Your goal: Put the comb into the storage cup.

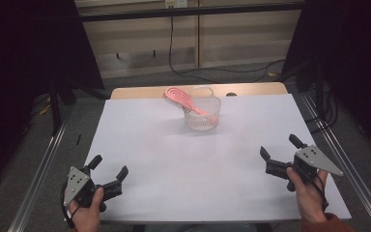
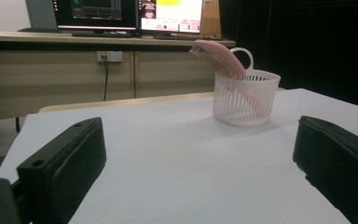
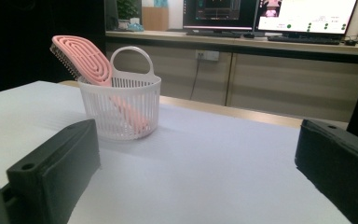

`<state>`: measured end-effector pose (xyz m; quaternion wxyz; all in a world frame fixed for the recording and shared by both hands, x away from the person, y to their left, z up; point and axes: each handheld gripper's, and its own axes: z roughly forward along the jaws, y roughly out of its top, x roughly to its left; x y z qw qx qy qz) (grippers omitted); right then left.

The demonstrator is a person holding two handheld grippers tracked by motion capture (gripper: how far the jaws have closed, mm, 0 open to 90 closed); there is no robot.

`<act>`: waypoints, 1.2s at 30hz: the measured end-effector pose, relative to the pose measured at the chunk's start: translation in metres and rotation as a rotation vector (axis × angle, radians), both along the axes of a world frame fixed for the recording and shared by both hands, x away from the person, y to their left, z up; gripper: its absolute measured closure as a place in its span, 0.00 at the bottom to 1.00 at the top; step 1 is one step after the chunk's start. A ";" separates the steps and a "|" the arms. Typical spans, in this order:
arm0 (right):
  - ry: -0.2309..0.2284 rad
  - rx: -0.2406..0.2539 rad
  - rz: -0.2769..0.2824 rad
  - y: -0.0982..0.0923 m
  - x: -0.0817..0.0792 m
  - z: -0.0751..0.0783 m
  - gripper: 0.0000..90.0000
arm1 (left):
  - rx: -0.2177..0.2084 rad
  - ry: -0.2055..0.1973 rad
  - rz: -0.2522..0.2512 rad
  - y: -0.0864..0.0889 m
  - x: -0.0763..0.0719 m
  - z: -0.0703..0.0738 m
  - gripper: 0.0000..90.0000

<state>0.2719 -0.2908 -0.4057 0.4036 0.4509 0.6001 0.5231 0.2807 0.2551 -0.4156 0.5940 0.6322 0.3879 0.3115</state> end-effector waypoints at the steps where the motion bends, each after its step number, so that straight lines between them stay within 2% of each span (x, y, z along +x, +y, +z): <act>1: -0.007 -0.001 -0.002 -0.001 -0.002 -0.001 0.00 | 0.001 -0.002 0.001 0.000 0.000 0.000 0.03; 11: 0.007 -0.007 -0.030 -0.010 -0.014 -0.009 0.00 | -0.001 -0.002 0.011 0.001 -0.002 0.001 0.03; 21: 0.002 -0.030 -0.099 -0.022 -0.025 -0.018 0.00 | 0.011 0.008 0.034 0.003 -0.004 0.000 0.03; 23: -0.003 -0.037 -0.097 -0.023 -0.026 -0.019 0.00 | 0.009 0.021 0.041 0.004 -0.002 -0.001 0.03; 26: 0.028 -0.042 -0.092 -0.022 -0.027 -0.024 0.00 | 0.000 0.025 0.046 0.006 -0.002 -0.002 0.03; 27: 0.034 -0.050 -0.095 -0.022 -0.027 -0.025 0.00 | -0.015 0.023 0.041 0.006 -0.002 -0.002 0.03; 28: 0.038 -0.056 -0.078 -0.021 -0.026 -0.027 0.00 | -0.016 0.021 0.039 0.006 -0.002 -0.002 0.03; 30: 0.046 -0.048 -0.082 -0.020 -0.025 -0.028 0.00 | -0.006 0.026 0.035 0.006 -0.001 -0.002 0.03; 33: 0.034 -0.059 -0.076 -0.018 -0.024 -0.028 0.00 | -0.020 0.027 0.034 0.006 0.000 -0.002 0.03; 36: 0.024 -0.044 -0.088 -0.020 -0.024 -0.027 0.00 | -0.026 0.034 0.033 0.006 0.001 -0.003 0.03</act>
